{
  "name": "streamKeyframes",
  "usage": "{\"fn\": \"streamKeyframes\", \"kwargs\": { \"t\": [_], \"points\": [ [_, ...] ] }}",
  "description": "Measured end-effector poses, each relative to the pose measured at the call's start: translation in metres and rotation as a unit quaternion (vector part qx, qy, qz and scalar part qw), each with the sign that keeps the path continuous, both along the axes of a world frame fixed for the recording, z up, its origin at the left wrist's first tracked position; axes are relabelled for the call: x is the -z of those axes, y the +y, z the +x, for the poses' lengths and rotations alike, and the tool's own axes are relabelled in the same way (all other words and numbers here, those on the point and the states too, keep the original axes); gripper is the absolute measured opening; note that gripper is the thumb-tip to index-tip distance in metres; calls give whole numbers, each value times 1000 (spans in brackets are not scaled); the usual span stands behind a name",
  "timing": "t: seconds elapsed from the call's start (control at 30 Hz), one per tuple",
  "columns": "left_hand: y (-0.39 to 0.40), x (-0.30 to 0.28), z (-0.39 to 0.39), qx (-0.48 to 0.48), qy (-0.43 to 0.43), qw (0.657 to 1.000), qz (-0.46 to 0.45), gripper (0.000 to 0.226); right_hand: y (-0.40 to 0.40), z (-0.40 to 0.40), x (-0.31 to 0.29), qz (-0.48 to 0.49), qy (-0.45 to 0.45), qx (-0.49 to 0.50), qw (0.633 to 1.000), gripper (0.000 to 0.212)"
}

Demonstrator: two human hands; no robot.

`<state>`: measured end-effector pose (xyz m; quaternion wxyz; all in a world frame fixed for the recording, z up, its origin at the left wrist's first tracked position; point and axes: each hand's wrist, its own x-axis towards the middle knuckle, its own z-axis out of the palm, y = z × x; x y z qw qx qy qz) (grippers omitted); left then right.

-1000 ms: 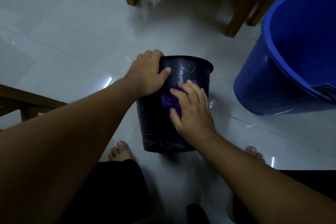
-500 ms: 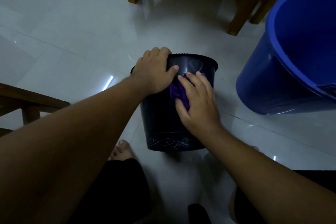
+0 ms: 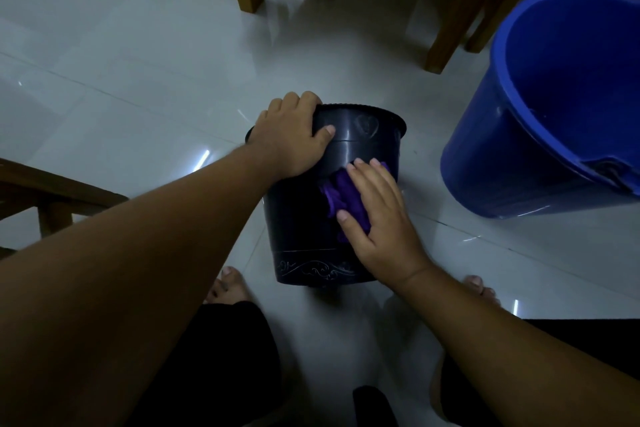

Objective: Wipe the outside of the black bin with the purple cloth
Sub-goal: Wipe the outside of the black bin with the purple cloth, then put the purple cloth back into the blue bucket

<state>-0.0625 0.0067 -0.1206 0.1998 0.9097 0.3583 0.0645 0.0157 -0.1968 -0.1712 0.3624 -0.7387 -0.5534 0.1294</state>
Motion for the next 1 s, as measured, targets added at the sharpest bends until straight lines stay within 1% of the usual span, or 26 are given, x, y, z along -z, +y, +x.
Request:
{"fn": "streamKeyframes", "kwargs": {
  "t": [0.17,0.3,0.4,0.57,0.7,0.8,0.9,1.0],
  "points": [
    [-1,1,0,0,1,1000,2,46,1,-1,-2,-11,28,12,999,61],
    [-3,1,2,0,4,1000,13,46,5,-3,0,1,17,34,999,66],
    [-2,-2,3,-5,1,1000,4,46,5,-1,0,2,23,33,999,63],
    [-4,-17,9,-22,12,999,-21,46,5,11,-11,-14,94,33,995,55],
    [-9,-28,10,-39,26,999,-23,45,5,22,-37,-39,159,51,985,46],
    [-17,-41,10,-27,18,999,-8,40,6,37,-62,-55,191,76,977,40],
    [-28,-61,16,-2,12,999,36,32,8,51,-87,-50,215,100,970,33],
    [-40,-79,20,44,14,996,77,22,11,60,-112,-60,254,109,959,31]
  ]
}}
